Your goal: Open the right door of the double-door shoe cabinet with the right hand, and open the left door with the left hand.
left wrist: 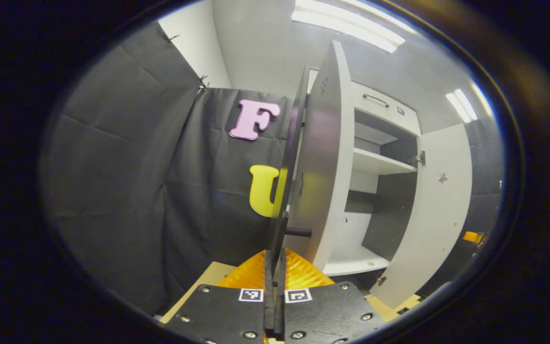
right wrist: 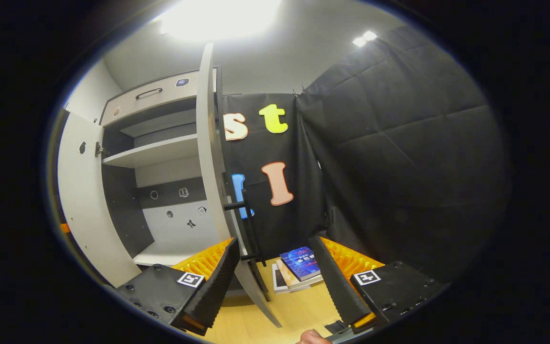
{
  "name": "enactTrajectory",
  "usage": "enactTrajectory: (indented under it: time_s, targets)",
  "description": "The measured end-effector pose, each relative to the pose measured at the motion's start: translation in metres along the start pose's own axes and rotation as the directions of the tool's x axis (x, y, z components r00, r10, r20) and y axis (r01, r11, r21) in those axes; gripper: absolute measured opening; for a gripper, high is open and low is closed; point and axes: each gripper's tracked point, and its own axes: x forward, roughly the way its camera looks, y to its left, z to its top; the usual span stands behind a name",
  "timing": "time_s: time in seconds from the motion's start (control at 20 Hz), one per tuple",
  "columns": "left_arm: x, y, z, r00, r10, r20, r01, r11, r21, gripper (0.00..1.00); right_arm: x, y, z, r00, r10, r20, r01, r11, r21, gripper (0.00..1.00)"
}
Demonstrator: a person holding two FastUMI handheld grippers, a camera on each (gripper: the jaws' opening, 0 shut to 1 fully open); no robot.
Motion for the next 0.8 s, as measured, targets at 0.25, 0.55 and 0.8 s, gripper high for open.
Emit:
enactTrajectory:
  time_s: [0.25, 0.55, 0.8]
  targets:
    - [-0.005, 0.012, 0.017, 0.985, 0.124, 0.119, -0.133, 0.989, 0.069, 0.31, 0.005, -0.005, -0.004, 0.997, 0.065, -0.040, -0.065, 0.998, -0.010, 0.97]
    - [-0.029, -0.029, 0.004, 0.988, 0.120, 0.102, -0.133, 0.983, 0.130, 0.97, -0.002, 0.036, -0.009, 0.983, 0.167, -0.072, -0.171, 0.984, -0.052, 0.98]
    - [-0.032, -0.063, -0.006, 0.992, 0.083, 0.097, -0.094, 0.989, 0.113, 0.96, -0.009, 0.067, -0.025, 0.957, 0.270, -0.105, -0.278, 0.958, -0.073, 0.98]
